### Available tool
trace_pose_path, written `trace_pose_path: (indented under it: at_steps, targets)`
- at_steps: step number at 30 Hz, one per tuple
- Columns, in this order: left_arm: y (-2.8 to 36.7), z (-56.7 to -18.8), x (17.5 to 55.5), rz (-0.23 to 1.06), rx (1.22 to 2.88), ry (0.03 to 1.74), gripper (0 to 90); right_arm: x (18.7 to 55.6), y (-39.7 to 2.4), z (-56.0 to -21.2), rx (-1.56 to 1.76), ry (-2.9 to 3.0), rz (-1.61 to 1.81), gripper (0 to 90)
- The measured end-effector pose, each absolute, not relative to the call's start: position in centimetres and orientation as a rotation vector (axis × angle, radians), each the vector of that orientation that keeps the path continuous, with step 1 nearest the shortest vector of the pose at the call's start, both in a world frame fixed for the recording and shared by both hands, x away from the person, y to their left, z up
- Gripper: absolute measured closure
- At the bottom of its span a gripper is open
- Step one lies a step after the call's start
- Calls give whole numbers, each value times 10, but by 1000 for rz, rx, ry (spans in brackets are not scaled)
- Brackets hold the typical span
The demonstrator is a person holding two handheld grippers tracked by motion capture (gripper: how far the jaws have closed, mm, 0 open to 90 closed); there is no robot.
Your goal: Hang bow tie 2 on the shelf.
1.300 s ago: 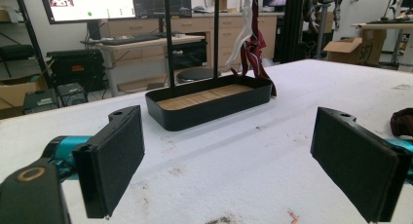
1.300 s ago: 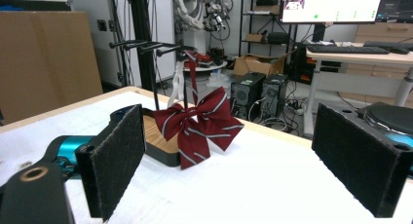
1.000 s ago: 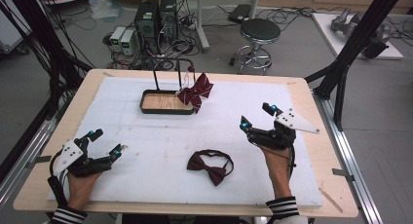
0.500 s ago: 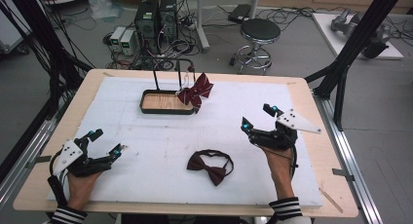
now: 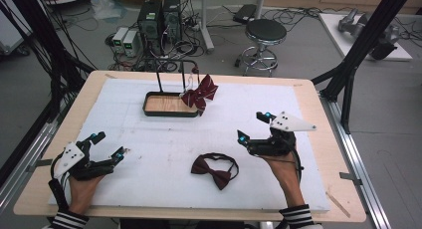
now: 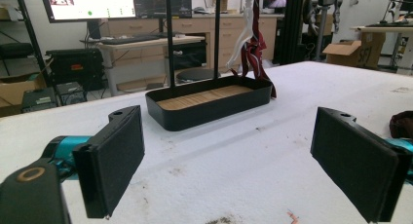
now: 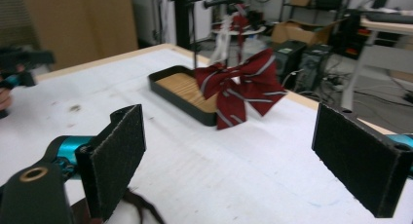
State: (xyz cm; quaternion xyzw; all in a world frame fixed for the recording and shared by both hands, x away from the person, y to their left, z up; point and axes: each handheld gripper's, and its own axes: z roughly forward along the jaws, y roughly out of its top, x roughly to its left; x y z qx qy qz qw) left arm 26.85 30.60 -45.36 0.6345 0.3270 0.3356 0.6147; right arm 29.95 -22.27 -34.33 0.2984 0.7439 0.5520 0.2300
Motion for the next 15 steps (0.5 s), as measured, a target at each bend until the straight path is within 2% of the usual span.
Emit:
trace_pose_path:
  at_steps: [11,12,15]
  targets:
    - [306,-454,269,773,1462,754,127,294,-198,-347,700,2282,1404,117]
    - [306,-454,269,772,1463,755,127,293,-193,-349,668,2321,1382,148]
    - [306,-454,269,773,1462,754,127,292,-186,-352,622,2388,1342,152]
